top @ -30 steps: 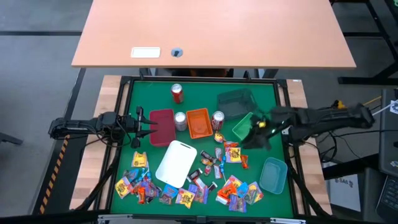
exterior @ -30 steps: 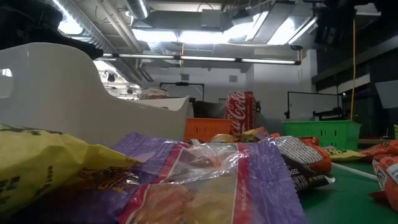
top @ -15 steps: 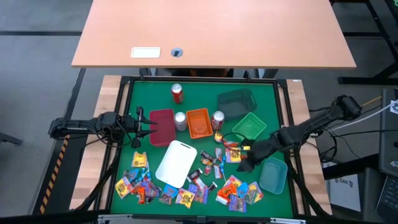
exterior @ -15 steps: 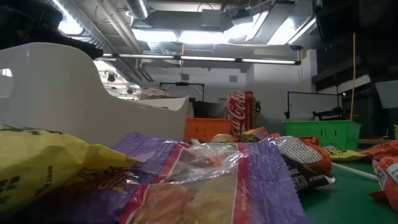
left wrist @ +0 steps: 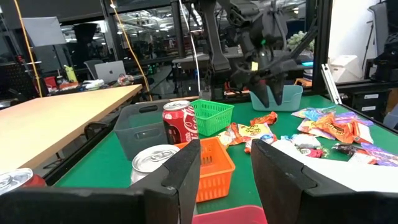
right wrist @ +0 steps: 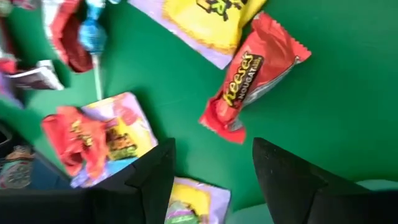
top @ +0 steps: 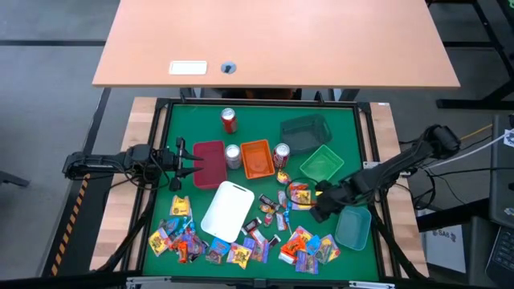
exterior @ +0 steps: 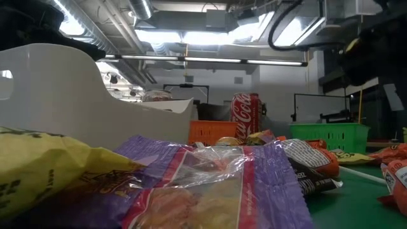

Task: Sort candy
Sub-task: Put the orange candy into the black bin

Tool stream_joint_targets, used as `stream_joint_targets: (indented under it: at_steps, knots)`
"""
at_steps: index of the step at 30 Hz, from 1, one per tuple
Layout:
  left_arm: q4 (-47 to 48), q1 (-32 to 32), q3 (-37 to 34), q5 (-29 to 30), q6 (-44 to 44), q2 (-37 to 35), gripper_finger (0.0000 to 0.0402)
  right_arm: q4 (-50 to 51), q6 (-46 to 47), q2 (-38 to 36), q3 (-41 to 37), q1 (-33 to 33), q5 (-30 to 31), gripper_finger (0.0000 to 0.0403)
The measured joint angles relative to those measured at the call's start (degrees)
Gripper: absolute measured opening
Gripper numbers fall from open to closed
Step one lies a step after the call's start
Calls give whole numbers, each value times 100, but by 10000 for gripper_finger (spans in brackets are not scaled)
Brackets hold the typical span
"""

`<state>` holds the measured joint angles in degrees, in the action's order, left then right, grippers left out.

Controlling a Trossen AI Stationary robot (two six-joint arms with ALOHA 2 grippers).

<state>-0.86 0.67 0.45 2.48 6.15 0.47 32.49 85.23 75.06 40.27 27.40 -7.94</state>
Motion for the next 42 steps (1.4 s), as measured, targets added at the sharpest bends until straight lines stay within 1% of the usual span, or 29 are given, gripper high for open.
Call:
stream_joint_targets:
  at_steps: [5,11,14,20,23,31,36,39,42]
  knots:
    - [0,1,0,0,0,0,132,-9,-11,372,0,0,0,214]
    - [0,2,0,-2,0,0,132,-438,-168,756,0,-4,5,214]
    - [0,2,0,0,0,1,132,-436,-181,936,0,-4,9,214]
    - [0,1,0,0,0,2,132,-443,-181,1119,19,-4,3,209]
    - [0,2,0,0,0,0,132,-433,-184,1124,15,-4,50,186]
    - [0,0,0,0,0,1,132,-341,-192,1122,0,-4,78,85]
    - [1,1,0,0,0,0,132,-350,-220,1122,-2,-9,-89,30]
    - [0,0,0,0,0,2,132,-282,-392,1133,56,-9,-198,14]
    - [0,1,0,0,0,1,132,211,-607,1157,338,-3,-325,18]
